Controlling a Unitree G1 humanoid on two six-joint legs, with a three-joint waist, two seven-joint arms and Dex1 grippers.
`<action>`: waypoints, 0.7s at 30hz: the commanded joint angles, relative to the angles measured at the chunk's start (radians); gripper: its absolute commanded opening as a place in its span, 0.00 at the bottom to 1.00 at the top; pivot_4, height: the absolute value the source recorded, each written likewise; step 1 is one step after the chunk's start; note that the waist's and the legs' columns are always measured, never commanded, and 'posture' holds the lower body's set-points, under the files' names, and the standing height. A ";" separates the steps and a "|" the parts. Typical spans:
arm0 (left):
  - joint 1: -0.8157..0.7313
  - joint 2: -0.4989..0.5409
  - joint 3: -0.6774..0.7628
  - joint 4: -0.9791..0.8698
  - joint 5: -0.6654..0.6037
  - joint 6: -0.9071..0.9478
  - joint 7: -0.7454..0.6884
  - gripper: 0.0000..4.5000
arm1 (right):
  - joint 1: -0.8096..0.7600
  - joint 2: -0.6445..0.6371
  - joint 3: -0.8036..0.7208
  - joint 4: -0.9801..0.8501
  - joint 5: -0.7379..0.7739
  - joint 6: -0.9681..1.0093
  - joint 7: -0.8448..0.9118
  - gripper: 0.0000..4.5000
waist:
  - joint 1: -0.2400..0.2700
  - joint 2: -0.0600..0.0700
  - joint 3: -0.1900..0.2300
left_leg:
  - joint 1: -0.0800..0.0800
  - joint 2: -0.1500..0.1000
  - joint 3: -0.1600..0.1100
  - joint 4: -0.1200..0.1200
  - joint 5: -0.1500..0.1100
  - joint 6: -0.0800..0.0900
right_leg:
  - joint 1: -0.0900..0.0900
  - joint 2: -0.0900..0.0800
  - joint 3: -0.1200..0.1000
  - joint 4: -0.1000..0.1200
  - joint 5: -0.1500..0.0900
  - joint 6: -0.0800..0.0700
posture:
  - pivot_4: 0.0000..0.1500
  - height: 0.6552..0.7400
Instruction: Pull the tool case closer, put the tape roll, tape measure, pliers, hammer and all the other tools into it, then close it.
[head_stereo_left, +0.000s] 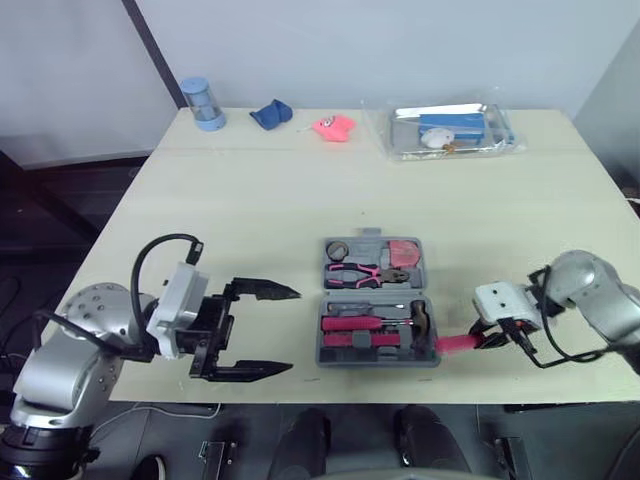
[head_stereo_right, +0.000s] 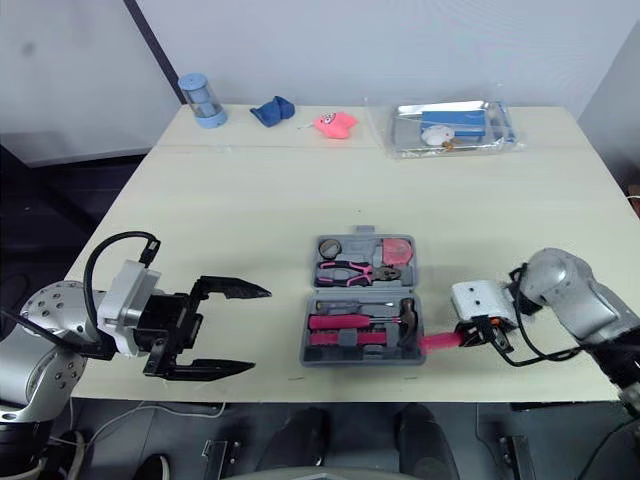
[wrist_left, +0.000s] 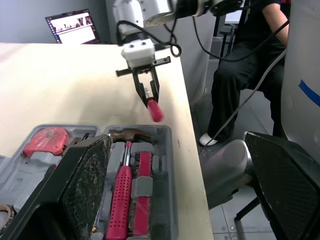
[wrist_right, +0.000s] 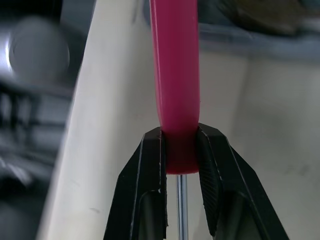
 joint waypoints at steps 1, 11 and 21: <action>0.002 -0.004 0.012 -0.049 -0.029 0.002 0.015 1.00 | 0.073 0.016 -0.161 -0.102 0.067 0.243 -0.157 0.07 | 0.000 0.000 0.000 | 0.000 0.000 0.000 0.000 0.000 0.000 | 0.000 0.000 0.000 0.000 0.000 0.000 | 1.00 1.00; -0.033 -0.011 -0.008 -0.035 -0.036 0.012 0.032 1.00 | 0.252 0.169 -0.402 -0.296 0.097 0.729 -0.584 0.07 | 0.001 0.000 0.000 | 0.000 0.000 0.000 0.000 0.000 0.000 | 0.000 0.000 0.000 0.000 0.000 0.000 | 1.00 1.00; -0.070 -0.009 -0.024 -0.048 -0.055 0.033 0.036 1.00 | 0.099 0.523 -0.523 -0.341 0.066 1.190 -0.939 0.07 | -0.005 -0.004 -0.002 | 0.000 0.001 0.000 -0.001 0.000 0.000 | 0.000 0.001 0.000 0.000 0.000 0.000 | 1.00 1.00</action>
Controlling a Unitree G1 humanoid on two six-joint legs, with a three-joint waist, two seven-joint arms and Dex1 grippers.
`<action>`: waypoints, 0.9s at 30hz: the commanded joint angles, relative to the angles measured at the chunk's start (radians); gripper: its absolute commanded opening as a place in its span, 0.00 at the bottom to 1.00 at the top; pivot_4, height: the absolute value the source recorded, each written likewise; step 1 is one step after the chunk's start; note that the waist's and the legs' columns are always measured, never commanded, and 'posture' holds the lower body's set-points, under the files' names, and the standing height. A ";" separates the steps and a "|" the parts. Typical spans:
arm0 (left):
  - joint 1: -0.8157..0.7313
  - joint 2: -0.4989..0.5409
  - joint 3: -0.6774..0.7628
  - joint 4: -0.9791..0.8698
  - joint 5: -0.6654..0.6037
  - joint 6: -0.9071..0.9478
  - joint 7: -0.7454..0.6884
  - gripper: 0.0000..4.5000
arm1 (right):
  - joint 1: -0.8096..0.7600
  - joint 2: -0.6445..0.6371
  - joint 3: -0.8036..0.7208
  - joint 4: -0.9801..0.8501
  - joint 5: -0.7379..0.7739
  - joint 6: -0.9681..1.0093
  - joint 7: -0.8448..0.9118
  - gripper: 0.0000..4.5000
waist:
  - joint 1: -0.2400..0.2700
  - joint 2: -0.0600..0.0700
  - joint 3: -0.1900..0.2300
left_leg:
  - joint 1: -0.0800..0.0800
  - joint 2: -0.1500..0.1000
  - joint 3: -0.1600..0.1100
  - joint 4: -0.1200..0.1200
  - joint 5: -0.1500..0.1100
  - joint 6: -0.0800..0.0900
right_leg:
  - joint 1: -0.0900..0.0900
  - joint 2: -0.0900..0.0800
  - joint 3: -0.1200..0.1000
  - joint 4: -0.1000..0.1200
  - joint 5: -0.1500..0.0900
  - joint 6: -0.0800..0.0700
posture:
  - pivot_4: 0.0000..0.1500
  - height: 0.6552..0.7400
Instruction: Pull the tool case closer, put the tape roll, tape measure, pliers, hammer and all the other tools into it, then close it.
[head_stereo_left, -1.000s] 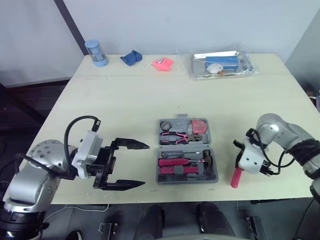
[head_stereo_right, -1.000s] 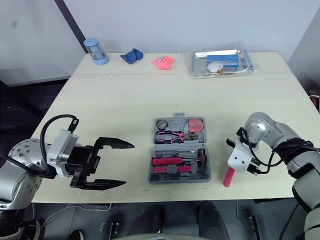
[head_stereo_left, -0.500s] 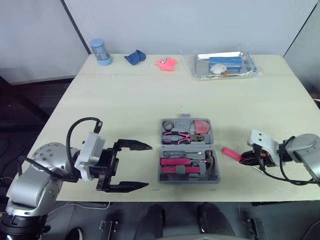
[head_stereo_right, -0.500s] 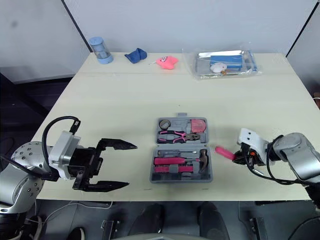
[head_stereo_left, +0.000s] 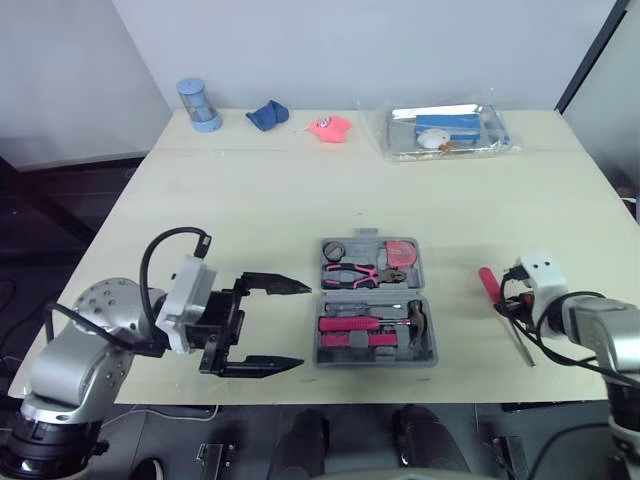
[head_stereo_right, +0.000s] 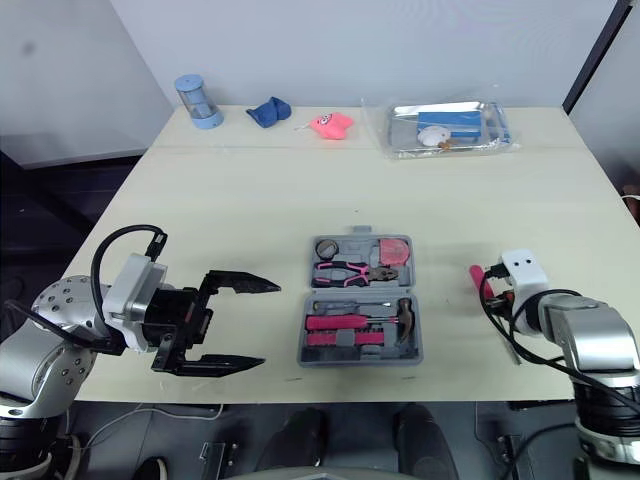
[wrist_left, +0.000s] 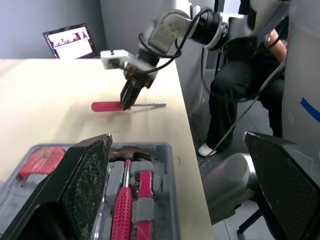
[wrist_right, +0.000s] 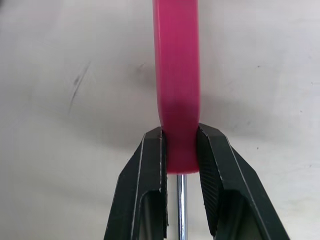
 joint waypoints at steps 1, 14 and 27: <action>-0.012 0.003 0.005 -0.029 -0.022 0.007 0.004 1.00 | -0.042 0.098 -0.012 -0.020 0.001 0.123 -0.085 0.07 | 0.000 0.000 0.000 | 0.000 0.000 0.000 0.000 0.000 0.000 | 0.000 0.000 0.000 0.000 0.000 0.000 | 1.00 1.00; -0.004 0.000 0.012 -0.047 -0.027 0.021 0.017 1.00 | -0.139 0.238 -0.055 0.019 -0.002 0.178 -0.223 0.07 | -0.014 -0.001 -0.001 | 0.000 0.000 0.000 -0.001 0.000 0.000 | 0.000 0.000 0.000 0.000 0.000 0.000 | 1.00 1.00; 0.012 0.001 0.017 -0.049 -0.026 0.016 0.020 1.00 | 0.067 0.149 0.037 -0.128 0.039 -0.173 -0.180 0.95 | -0.013 0.000 0.000 | -0.002 0.000 0.000 -0.001 0.000 0.000 | -0.003 0.000 0.000 0.000 0.000 0.000 | 1.00 1.00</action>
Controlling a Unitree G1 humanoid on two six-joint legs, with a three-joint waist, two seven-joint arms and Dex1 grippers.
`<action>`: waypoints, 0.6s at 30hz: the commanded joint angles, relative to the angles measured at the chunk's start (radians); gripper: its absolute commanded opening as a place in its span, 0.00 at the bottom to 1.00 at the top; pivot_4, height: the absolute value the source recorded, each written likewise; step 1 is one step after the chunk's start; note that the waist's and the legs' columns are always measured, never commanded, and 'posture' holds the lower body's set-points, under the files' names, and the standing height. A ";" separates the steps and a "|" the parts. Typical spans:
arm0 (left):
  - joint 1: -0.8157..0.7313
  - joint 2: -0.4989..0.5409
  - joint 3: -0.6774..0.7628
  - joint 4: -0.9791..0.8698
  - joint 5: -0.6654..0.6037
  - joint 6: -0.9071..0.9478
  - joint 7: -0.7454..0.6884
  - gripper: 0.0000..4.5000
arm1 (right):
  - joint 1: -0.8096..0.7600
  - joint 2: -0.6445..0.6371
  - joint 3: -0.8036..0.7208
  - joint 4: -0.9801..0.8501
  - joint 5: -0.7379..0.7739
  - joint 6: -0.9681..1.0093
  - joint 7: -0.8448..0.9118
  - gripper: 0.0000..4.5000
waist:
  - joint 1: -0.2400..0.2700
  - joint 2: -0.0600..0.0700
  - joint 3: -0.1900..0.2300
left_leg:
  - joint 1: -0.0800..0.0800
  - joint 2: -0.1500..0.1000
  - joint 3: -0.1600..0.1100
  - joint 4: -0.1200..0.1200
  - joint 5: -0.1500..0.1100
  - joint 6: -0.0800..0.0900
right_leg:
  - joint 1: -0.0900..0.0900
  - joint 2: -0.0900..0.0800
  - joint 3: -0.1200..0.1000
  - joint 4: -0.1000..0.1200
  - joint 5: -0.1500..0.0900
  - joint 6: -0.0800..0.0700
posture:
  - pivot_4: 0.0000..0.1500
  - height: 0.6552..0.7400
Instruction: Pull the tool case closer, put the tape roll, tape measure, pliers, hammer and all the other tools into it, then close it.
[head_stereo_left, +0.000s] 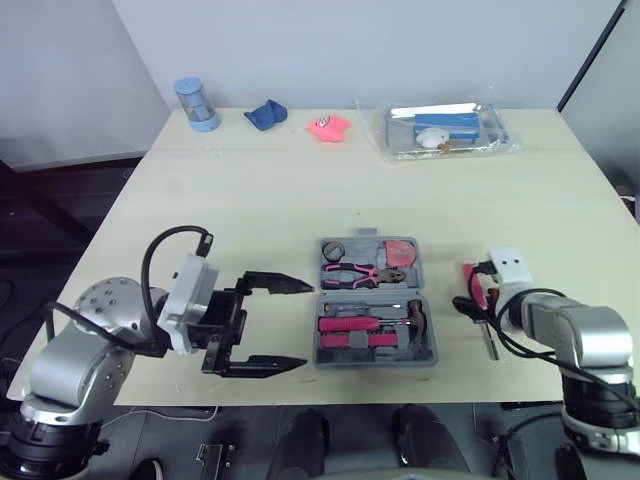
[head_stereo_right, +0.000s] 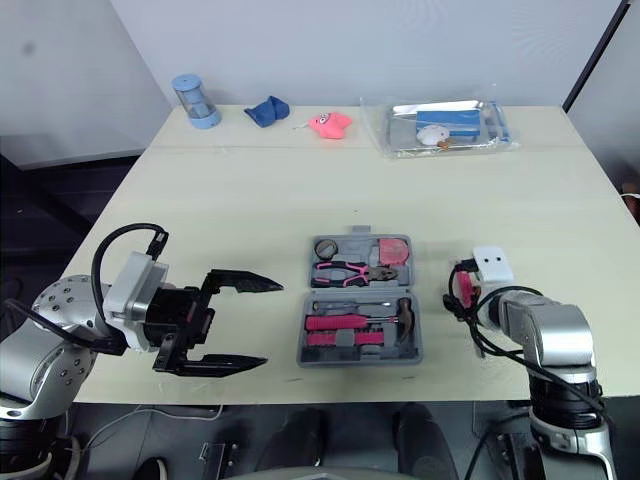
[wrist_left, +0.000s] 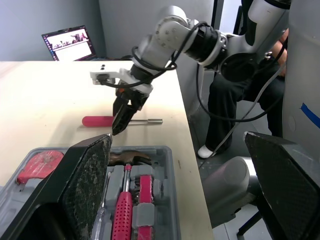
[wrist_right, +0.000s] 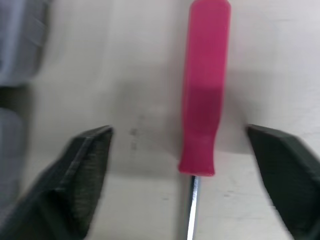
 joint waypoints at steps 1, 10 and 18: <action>0.003 0.001 0.016 -0.022 -0.020 -0.005 -0.001 1.00 | 0.056 0.013 -0.011 -0.061 0.015 -0.122 -0.001 0.95 | -0.003 0.000 0.000 | 0.000 0.000 0.000 0.000 0.000 0.000 | 0.000 0.000 0.000 0.000 0.000 0.000 | 1.00 1.00; -0.020 0.005 0.014 0.002 -0.020 -0.005 -0.015 1.00 | 0.251 0.128 -0.019 0.018 0.007 -0.511 -0.039 0.95 | -0.004 0.000 0.000 | 0.000 0.000 0.001 0.000 0.000 0.000 | -0.002 0.000 0.002 0.002 0.000 0.000 | 1.00 1.00; -0.035 0.012 0.018 0.026 -0.017 -0.006 -0.035 1.00 | 0.335 0.161 -0.020 0.151 -0.022 -0.763 -0.062 0.41 | -0.004 -0.001 -0.001 | 0.000 0.000 0.002 0.000 0.000 0.000 | -0.002 0.000 0.002 0.002 0.000 0.000 | 1.00 1.00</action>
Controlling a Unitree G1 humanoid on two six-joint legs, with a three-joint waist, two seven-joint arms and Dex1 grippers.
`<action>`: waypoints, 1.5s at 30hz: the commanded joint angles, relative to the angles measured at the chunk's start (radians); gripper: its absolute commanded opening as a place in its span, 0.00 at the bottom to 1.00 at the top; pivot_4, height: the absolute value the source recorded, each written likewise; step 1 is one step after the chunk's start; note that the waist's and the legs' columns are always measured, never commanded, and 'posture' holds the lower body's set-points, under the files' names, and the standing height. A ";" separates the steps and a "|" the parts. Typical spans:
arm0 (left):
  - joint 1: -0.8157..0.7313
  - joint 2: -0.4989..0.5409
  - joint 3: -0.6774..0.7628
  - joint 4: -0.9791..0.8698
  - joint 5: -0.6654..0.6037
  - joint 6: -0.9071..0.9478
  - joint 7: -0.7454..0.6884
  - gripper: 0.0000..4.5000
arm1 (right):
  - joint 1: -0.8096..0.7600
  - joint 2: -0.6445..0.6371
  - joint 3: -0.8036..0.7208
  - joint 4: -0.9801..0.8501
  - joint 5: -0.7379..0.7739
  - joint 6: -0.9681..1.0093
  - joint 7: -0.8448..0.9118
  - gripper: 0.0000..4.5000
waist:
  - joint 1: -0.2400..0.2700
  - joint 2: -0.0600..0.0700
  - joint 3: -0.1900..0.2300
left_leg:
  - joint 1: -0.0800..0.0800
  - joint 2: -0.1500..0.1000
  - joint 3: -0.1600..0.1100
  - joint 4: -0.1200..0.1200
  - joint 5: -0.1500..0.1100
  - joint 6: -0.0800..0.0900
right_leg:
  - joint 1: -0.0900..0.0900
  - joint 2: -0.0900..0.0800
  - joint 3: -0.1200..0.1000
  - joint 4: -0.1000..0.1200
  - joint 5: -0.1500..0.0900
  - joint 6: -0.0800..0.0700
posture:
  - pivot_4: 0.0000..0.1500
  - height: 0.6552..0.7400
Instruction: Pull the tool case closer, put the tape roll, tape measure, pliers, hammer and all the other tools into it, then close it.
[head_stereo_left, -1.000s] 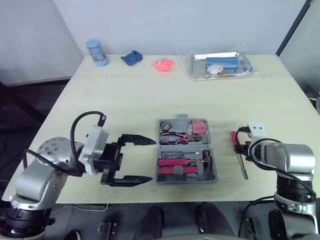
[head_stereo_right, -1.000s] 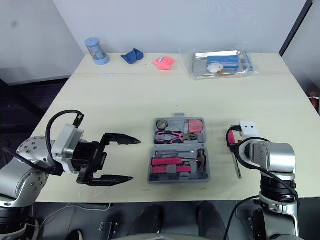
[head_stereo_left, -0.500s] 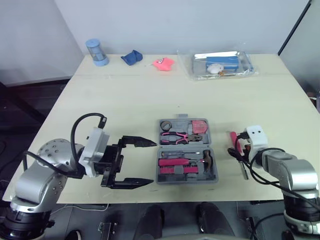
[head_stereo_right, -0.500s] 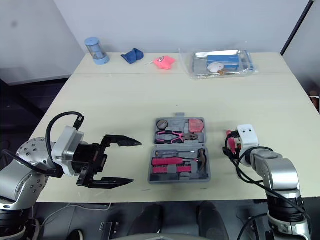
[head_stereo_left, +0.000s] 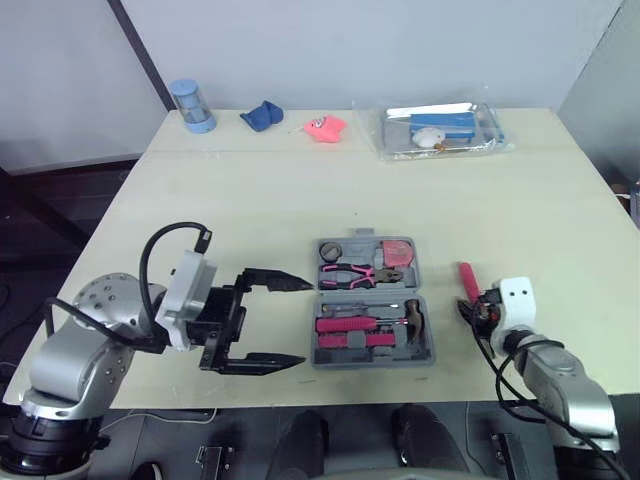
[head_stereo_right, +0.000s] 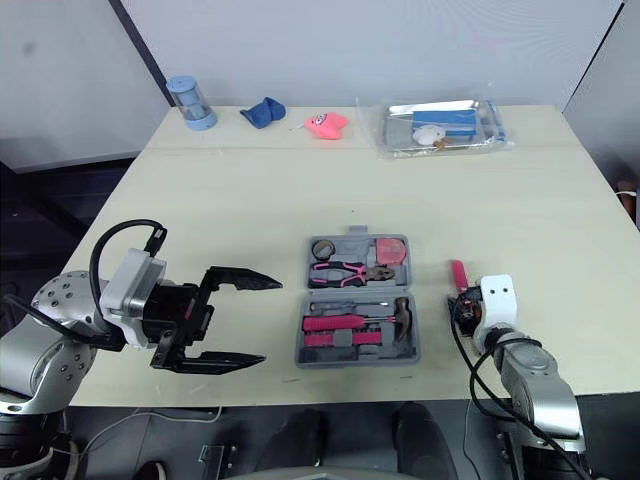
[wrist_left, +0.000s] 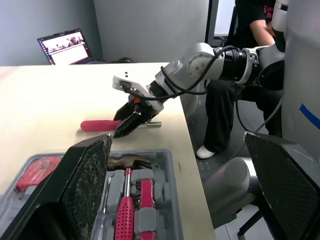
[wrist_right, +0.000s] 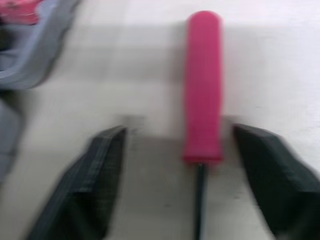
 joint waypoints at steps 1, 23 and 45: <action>-0.012 0.011 0.019 0.001 -0.013 -0.007 -0.014 1.00 | 0.030 0.011 0.002 0.055 -0.010 -0.073 -0.013 0.29 | 0.000 0.000 0.000 | 0.000 0.000 0.000 0.000 0.000 0.000 | 0.000 0.000 0.000 0.000 0.000 0.000 | 1.00 1.00; 0.062 0.016 0.071 0.106 0.067 -0.141 -0.087 1.00 | -0.167 -0.457 0.287 -0.297 0.130 0.034 0.510 0.09 | 0.002 0.002 0.002 | -0.001 0.000 0.001 0.000 0.000 0.000 | -0.001 0.000 0.001 -0.001 0.000 0.000 | 1.00 1.00; 0.220 0.179 0.091 0.219 -0.006 -0.304 -0.199 1.00 | -0.616 -0.404 0.875 -0.207 -0.104 0.182 0.617 0.09 | 0.004 0.002 0.002 | -0.003 0.000 0.000 0.001 0.000 0.000 | -0.004 0.000 -0.001 0.000 0.000 0.000 | 1.00 1.00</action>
